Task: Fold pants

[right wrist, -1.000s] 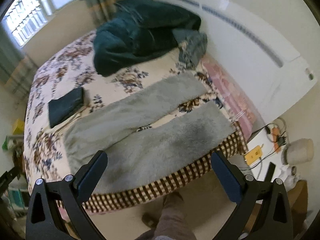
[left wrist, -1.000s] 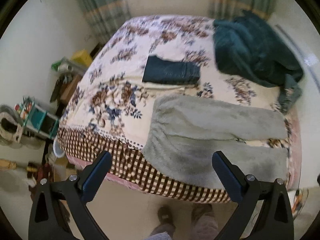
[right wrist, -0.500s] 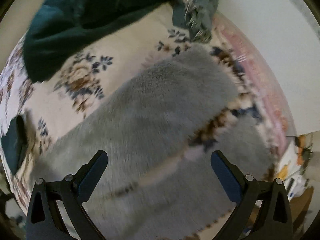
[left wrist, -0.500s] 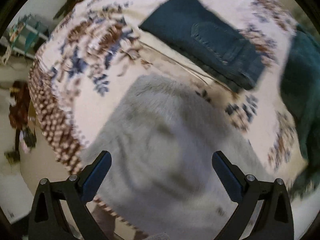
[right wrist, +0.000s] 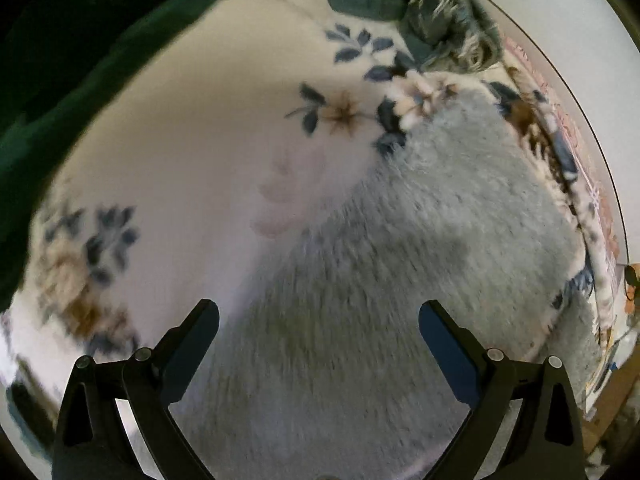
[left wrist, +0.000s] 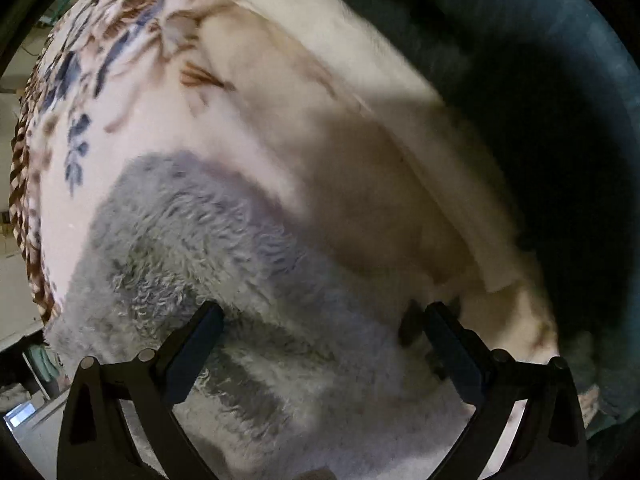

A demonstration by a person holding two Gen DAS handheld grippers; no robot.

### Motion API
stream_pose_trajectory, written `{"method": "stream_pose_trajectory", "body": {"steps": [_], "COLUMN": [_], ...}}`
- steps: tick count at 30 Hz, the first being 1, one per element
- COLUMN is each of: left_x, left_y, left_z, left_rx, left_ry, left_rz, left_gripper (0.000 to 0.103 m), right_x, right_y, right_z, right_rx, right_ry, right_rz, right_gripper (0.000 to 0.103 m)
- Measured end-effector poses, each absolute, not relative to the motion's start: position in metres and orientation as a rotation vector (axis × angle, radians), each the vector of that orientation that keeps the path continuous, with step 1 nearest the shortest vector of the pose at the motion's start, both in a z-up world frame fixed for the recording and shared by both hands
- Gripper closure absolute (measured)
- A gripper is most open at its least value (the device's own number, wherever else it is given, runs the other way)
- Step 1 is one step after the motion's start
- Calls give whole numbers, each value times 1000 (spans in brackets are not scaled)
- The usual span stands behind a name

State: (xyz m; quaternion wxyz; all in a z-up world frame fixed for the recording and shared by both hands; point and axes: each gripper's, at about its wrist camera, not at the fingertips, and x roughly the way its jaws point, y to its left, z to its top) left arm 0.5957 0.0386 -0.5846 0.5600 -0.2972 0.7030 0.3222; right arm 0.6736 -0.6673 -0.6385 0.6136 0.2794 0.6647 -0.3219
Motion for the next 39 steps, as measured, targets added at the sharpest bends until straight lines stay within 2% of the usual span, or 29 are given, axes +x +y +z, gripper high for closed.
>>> {"method": "stream_pose_trajectory", "body": {"steps": [2,3,5,6,7,8,9,10,18,21,25,30,36,37,39], "left_x": [597,597,596,593,591,586,582,577,494,432,355,257,207,204,198], "left_y": [35,33,31,32,32,34,34,33,33,59,64,77,92,92,93], "left_z": [-585,-581,-570,-561,-554,-543,-533,-523,-421,-419,-418,-455,-532,-535,-531], "left_rx": [-659,-650,-634,-636,-653,-677,-695,-705,-773,-845,-876,-907,-947,-940,-967], "left_ry": [1640,1624,1585,1560,1538,1509,1485,1462,1316,1301,1318,1427,1504,1503,1466], "left_rz": [759,749,719,705,687,665,645,624,421,377,337,383,402,405,385], "left_gripper": [33,38,74,82,96,97,98,98,99,99,99,99,97,94,94], "right_x": [685,689,695,697,698,698,697,693,587,513,410,299,226,220,214], "right_y": [-667,-666,-661,-657,-653,-649,-645,-643,-645,-660,-678,-676,-678,-678,-679], "right_z": [-656,-661,-670,-671,-671,-668,-661,-653,-532,-490,-468,-496,-549,-558,-570], "right_rx": [608,602,569,552,528,496,455,439,578,625,624,572,639,645,688], "right_ry": [1571,1581,1608,1609,1607,1598,1581,1557,1315,1267,1240,1326,1396,1426,1490], "right_rz": [-769,-767,-750,-734,-719,-710,-713,-712,-639,-648,-693,-792,-868,-856,-827], "right_gripper": [2,4,20,27,47,76,89,93,95,95,95,95,96,92,74]}}
